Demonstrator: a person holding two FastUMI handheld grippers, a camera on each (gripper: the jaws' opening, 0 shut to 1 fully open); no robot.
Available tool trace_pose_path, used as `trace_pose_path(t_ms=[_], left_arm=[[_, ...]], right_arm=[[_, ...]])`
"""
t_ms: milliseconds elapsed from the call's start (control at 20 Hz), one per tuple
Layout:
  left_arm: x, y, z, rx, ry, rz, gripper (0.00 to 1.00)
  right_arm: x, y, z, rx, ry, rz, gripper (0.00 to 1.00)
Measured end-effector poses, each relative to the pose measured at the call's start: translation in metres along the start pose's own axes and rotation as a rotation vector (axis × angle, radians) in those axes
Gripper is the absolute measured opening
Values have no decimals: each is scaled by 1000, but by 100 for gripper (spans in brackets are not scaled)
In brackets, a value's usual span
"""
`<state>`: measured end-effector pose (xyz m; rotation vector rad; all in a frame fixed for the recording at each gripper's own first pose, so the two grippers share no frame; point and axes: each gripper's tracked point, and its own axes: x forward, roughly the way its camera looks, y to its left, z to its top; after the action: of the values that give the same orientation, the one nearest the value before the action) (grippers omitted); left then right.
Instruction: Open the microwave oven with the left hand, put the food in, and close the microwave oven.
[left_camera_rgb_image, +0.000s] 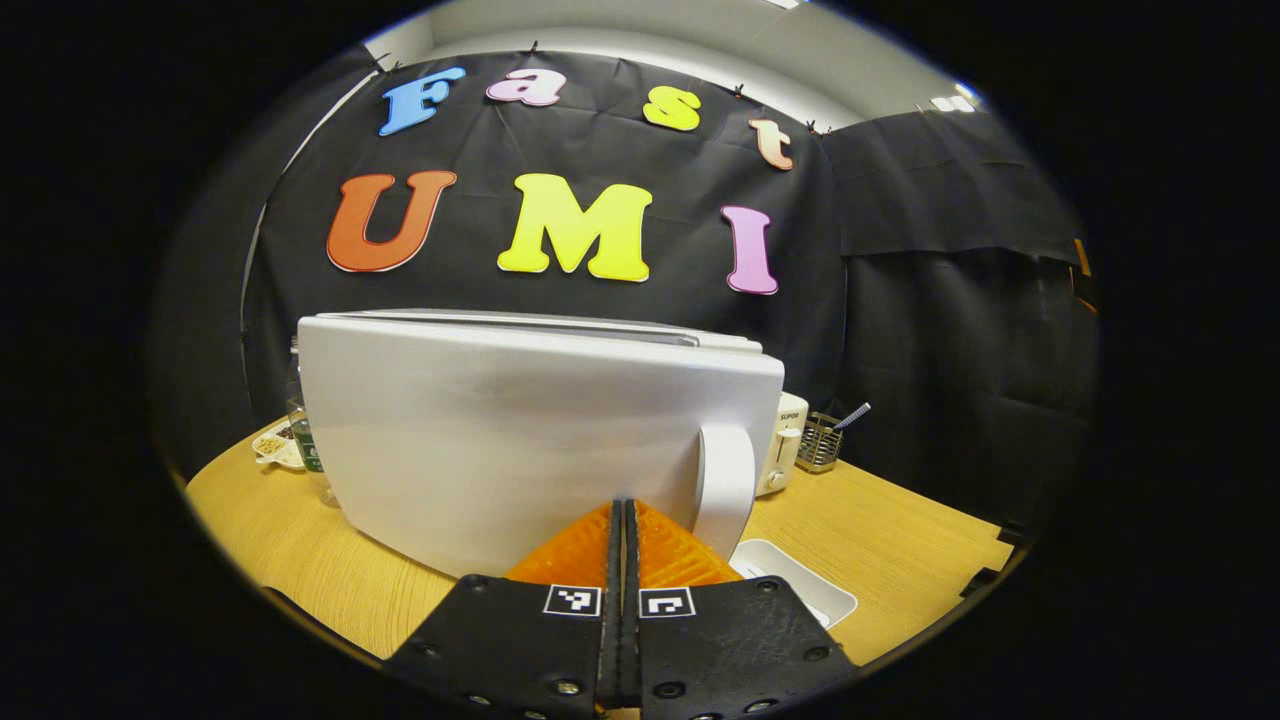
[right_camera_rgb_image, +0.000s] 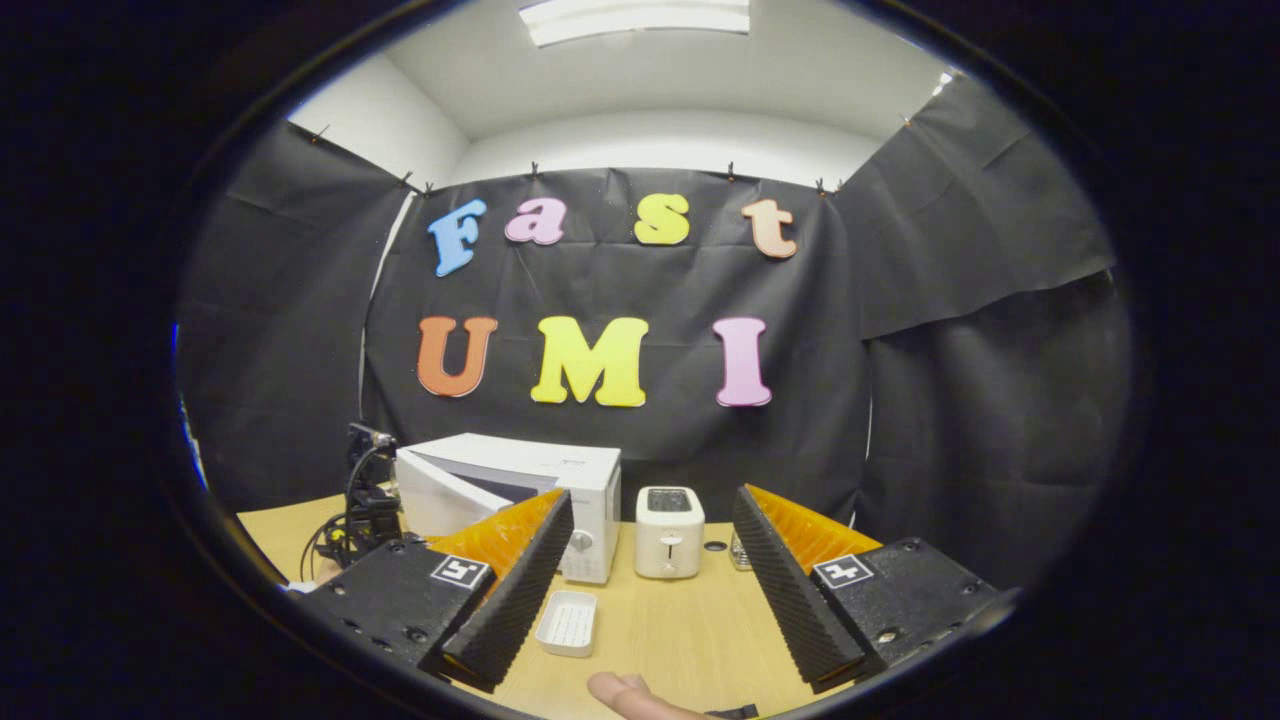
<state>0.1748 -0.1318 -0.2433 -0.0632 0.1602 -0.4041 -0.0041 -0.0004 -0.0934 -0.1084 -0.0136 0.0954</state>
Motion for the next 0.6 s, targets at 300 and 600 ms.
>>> trace_pose_path(t_ms=[300,600], left_arm=[[50,3,5,-20,-17,43,0],[89,28,1,-58,-3,138,0]], right_arm=[[28,-14,-12,33,27,34,95],[50,-35,-17,52,17,24,95]])
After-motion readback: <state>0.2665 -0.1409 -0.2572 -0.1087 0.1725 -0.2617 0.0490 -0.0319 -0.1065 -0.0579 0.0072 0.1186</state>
